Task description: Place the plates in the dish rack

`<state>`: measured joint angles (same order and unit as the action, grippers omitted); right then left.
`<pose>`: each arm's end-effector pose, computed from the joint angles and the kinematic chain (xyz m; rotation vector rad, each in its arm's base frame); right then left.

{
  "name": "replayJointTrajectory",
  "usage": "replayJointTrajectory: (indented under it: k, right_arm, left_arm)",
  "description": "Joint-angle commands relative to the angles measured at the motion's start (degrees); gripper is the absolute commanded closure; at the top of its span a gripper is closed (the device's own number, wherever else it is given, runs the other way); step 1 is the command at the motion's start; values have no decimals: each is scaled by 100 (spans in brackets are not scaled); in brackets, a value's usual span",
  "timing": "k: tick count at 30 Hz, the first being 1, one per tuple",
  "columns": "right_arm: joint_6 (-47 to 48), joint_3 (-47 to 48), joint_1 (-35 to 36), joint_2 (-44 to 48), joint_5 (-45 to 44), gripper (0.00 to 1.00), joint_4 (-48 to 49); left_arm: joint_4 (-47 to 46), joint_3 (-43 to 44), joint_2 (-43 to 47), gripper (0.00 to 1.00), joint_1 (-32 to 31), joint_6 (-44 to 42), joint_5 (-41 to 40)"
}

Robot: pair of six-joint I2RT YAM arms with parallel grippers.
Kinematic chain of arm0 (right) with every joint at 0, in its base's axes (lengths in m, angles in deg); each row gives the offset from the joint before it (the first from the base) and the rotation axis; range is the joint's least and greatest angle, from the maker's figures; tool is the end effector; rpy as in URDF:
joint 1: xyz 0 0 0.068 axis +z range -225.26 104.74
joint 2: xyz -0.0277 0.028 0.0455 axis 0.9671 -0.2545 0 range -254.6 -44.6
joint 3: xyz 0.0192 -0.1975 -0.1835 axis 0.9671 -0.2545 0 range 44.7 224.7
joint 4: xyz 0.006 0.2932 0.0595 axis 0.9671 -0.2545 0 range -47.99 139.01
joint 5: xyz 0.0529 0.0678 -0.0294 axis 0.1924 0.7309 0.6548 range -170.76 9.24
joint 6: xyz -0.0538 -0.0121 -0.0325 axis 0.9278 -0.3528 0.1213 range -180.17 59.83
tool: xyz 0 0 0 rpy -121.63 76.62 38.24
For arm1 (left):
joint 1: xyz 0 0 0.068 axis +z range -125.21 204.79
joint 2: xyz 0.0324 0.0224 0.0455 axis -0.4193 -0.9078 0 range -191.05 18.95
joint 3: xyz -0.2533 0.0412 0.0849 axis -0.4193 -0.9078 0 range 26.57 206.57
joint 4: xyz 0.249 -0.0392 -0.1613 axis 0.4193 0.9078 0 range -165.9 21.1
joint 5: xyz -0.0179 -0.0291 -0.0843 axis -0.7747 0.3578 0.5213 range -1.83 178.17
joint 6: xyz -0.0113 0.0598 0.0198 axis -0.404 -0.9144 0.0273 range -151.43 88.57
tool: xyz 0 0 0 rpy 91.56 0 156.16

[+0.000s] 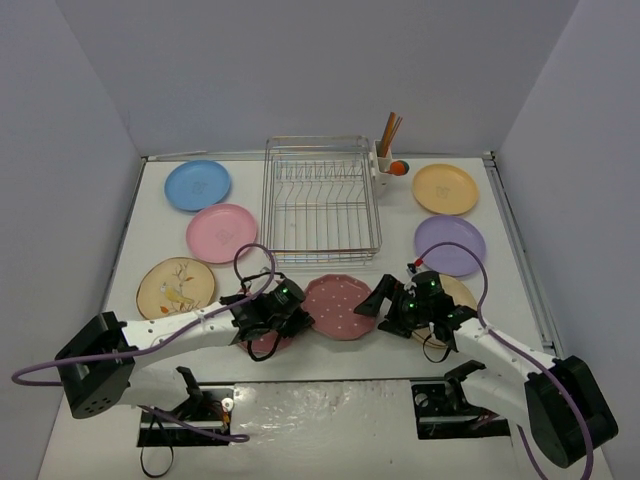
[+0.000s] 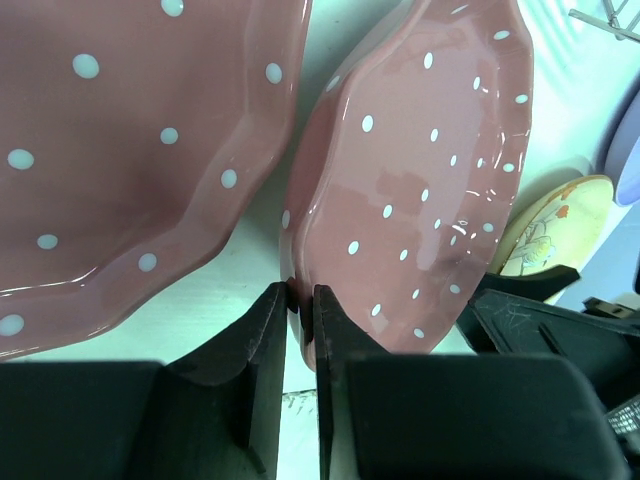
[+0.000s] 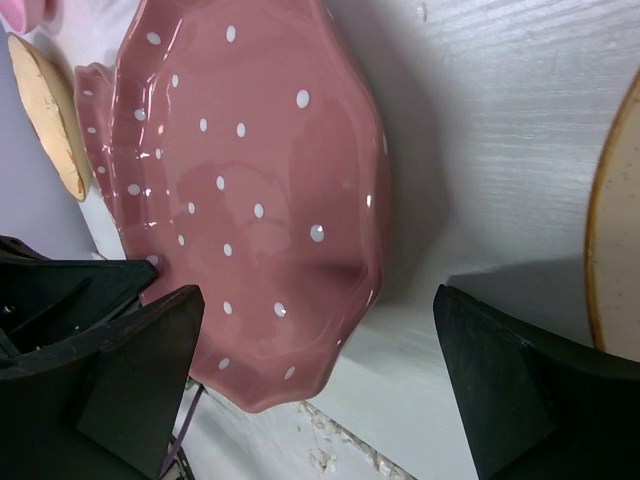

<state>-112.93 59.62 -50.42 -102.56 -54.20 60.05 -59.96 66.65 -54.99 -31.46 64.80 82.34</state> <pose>0.2003 0.1172 0.1218 0.2658 2.3322 1.2365 0.1695 -0.2445 0.1615 -0.9805 2.5464 -0.9366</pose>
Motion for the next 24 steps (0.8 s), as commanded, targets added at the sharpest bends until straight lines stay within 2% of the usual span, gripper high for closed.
replayJointTrajectory:
  k: [1, 19, 21, 24]
  right_arm:
    - [-324, -74, 35, -205, 207, 3, 841]
    - [-580, -242, 65, -493, 231, 9, 1547]
    - [-587, -234, 65, -475, 214, 11, 1559]
    - [-605, -218, 65, -387, 147, 21, 1550]
  left_arm:
    - [-962, 232, 439, 100, -23, 327, -33]
    - [-1820, 180, 273, 100, -55, 445, 183]
    - [-1867, 164, 248, 100, -54, 429, 217]
    - [-1858, 101, 249, 100, -71, 409, 266]
